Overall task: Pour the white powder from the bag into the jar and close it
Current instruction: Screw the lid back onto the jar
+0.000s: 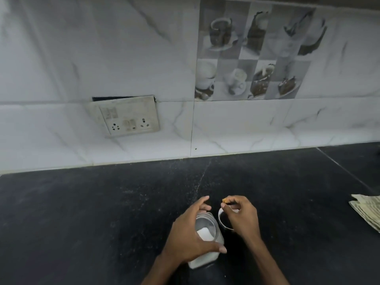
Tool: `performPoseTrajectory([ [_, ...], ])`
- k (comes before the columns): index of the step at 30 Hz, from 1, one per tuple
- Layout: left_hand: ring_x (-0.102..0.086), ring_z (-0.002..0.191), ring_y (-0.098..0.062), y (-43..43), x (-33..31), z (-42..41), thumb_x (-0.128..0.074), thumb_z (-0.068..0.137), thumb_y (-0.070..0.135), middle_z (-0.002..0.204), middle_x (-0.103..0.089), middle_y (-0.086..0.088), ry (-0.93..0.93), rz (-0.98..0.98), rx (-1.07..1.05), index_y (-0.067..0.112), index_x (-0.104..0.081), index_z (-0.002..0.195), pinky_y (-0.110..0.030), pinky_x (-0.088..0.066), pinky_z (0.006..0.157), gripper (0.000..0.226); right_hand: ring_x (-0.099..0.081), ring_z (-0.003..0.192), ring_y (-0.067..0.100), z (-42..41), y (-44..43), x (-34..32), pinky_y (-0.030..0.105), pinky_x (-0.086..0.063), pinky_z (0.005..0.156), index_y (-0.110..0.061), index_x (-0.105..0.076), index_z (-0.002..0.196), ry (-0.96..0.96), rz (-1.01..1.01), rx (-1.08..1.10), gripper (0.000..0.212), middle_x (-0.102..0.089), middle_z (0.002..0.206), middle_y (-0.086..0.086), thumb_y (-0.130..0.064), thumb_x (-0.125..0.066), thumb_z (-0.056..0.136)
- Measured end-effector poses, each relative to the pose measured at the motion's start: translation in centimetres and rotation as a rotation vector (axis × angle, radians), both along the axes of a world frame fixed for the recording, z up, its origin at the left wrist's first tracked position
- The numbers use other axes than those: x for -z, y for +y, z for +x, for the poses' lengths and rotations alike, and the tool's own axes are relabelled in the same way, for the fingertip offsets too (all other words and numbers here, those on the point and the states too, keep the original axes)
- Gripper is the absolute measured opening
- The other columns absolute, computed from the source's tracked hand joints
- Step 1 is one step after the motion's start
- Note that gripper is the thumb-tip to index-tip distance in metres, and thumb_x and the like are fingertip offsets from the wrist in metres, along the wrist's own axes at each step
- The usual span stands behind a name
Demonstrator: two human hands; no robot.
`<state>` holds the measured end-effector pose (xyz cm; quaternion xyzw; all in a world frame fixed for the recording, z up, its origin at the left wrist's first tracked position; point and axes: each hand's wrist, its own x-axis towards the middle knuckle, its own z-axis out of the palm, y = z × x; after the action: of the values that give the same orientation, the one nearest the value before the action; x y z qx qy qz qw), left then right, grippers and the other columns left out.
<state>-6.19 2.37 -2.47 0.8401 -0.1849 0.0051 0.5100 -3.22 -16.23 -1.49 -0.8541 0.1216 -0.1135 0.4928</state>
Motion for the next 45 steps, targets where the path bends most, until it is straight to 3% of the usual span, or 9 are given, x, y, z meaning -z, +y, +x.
performPoseTrajectory([
  [6,-0.060,0.112,0.005,0.3,0.7,0.0,-0.092,0.049,0.056,0.118,-0.061,0.027,0.002,-0.020,0.036,0.053,-0.028,0.145,-0.021,-0.048,0.099,0.116,-0.052,0.129,0.027,0.1,-0.3,2.6,0.033,-0.042,0.104,-0.013,-0.068,0.118,0.185,-0.326,-0.125,0.044,-0.055,0.137,0.010,-0.022,-0.082,0.078],
  [14,-0.061,0.113,0.001,0.3,0.8,1.4,-0.093,0.049,0.051,0.120,-0.061,0.026,0.019,-0.044,0.096,0.057,-0.026,0.142,-0.031,-0.049,0.101,0.115,-0.012,0.152,0.033,2.1,0.5,5.2,0.059,-0.025,0.114,-0.033,-0.023,0.156,0.460,-0.634,-0.206,0.082,-0.010,0.168,0.006,-0.052,-0.063,0.087],
  [20,-0.054,0.121,0.002,0.5,1.8,0.8,-0.094,0.039,0.061,0.125,-0.054,0.026,0.020,-0.095,0.002,0.053,-0.031,0.143,-0.020,-0.042,0.103,0.122,-0.046,0.128,0.035,2.5,0.8,4.7,0.046,-0.045,0.100,-0.027,-0.041,0.143,0.379,-0.583,-0.105,0.070,-0.040,0.145,0.011,-0.050,-0.068,0.083],
  [25,-0.054,0.120,-0.001,0.4,2.2,0.5,-0.095,0.039,0.057,0.123,-0.054,0.027,0.026,-0.109,-0.054,0.055,-0.029,0.143,-0.027,-0.045,0.105,0.122,-0.061,0.093,0.018,1.9,1.5,-0.2,0.032,-0.053,0.076,-0.032,-0.047,0.103,-0.034,0.099,0.082,0.057,-0.057,0.110,0.001,-0.046,-0.087,0.064],
  [29,-0.058,0.120,-0.005,0.2,2.4,0.7,-0.097,0.039,0.053,0.125,-0.058,0.023,0.060,-0.144,-0.058,0.052,-0.030,0.144,-0.036,-0.050,0.102,0.125,-0.071,0.093,0.007,-0.5,3.2,-3.3,0.022,-0.058,0.071,-0.038,-0.055,0.081,-0.291,0.383,-0.116,0.041,-0.071,0.104,-0.012,-0.049,-0.087,0.058],
  [33,-0.056,0.128,-0.012,0.1,2.7,0.9,-0.100,0.045,0.047,0.138,-0.057,0.015,0.075,-0.213,-0.052,0.042,-0.031,0.149,-0.041,-0.050,0.103,0.125,-0.069,0.113,0.019,-2.8,3.9,-2.4,0.035,-0.059,0.087,-0.017,-0.066,0.086,-0.325,0.315,-0.370,0.038,-0.069,0.126,0.000,-0.028,-0.092,0.061],
  [37,-0.060,0.125,-0.008,0.3,3.1,0.8,-0.097,0.054,0.045,0.135,-0.060,0.016,0.084,-0.268,-0.038,0.044,-0.019,0.153,-0.035,-0.049,0.106,0.125,-0.066,0.118,0.013,-4.1,4.0,-1.4,0.030,-0.057,0.091,-0.040,-0.067,0.083,-0.363,0.162,-0.472,0.036,-0.066,0.131,-0.008,-0.029,-0.093,0.061],
  [41,-0.063,0.120,-0.016,0.3,3.4,0.7,-0.094,0.062,0.043,0.130,-0.057,0.011,0.053,-0.307,-0.055,0.043,-0.001,0.156,-0.021,-0.047,0.102,0.132,-0.063,0.122,0.014,-4.4,4.0,-0.7,0.033,-0.056,0.093,-0.020,-0.069,0.079,-0.354,0.091,-0.475,0.033,-0.064,0.132,-0.008,-0.031,-0.094,0.060],
  [45,-0.062,0.120,-0.018,0.4,3.8,0.4,-0.094,0.058,0.047,0.132,-0.053,0.009,0.012,-0.306,-0.067,0.041,0.008,0.155,-0.023,-0.046,0.104,0.141,-0.063,0.120,0.013,-4.6,4.0,-0.9,0.029,-0.055,0.092,-0.041,-0.063,0.075,-0.366,0.078,-0.490,0.037,-0.064,0.131,-0.004,-0.029,-0.094,0.058],
])
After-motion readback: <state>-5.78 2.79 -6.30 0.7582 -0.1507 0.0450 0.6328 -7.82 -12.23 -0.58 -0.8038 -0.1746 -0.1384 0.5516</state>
